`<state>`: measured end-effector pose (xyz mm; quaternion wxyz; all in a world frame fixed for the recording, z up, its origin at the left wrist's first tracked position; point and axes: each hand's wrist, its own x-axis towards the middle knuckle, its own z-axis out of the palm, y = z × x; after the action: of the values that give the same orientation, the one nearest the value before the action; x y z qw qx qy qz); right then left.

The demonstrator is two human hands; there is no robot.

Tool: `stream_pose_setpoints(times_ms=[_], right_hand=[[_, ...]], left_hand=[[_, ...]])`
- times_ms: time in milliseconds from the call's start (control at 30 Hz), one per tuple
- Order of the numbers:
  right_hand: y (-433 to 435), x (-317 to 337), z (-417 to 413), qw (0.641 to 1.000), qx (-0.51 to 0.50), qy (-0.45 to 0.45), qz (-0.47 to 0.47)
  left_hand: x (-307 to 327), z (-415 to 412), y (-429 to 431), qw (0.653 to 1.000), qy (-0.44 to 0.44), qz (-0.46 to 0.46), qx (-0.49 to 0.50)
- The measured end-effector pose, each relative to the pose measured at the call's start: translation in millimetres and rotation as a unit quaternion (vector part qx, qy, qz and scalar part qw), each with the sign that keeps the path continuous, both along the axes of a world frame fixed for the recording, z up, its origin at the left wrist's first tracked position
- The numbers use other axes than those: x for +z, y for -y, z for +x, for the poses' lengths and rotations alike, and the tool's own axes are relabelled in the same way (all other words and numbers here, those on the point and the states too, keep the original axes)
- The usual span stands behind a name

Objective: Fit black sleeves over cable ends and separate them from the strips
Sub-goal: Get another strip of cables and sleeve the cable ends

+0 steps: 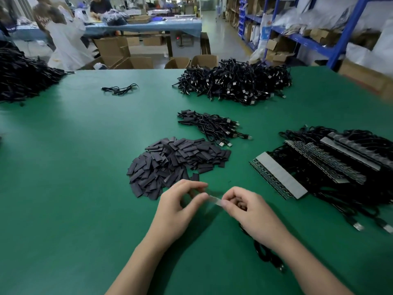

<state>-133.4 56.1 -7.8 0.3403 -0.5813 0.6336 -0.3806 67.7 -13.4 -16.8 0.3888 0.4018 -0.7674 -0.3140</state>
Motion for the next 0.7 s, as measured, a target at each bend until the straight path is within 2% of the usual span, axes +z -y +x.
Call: stream_pose_setpoints(times_ms=[67,133,333,567,700], right_hand=[[-3.0,-2.2,0.8,0.999,-0.03,0.021,-0.027],[-5.4,-3.7,3.5,0.998,-0.038,0.026,-0.043],[-5.6,-4.2,1.9,0.996,-0.042,0.052,-0.057],[-4.4,-7.7,0.0,0.994,-0.048,0.067,-0.069],[-3.0,-9.1,-1.5,0.992,-0.055,0.089,-0.065]], left_hand=[[0.2,-0.1,8.2,0.995,-0.004,0.014,0.099],[1.3,-4.1,18.1,0.987,0.052,-0.004,0.152],[5.7,-24.9,34.1,0.951,0.244,-0.009,0.19],[9.6,-26.6,40.2,0.94,0.267,-0.017,0.211],[13.7,-22.0,38.9,0.946,0.26,-0.034,0.193]])
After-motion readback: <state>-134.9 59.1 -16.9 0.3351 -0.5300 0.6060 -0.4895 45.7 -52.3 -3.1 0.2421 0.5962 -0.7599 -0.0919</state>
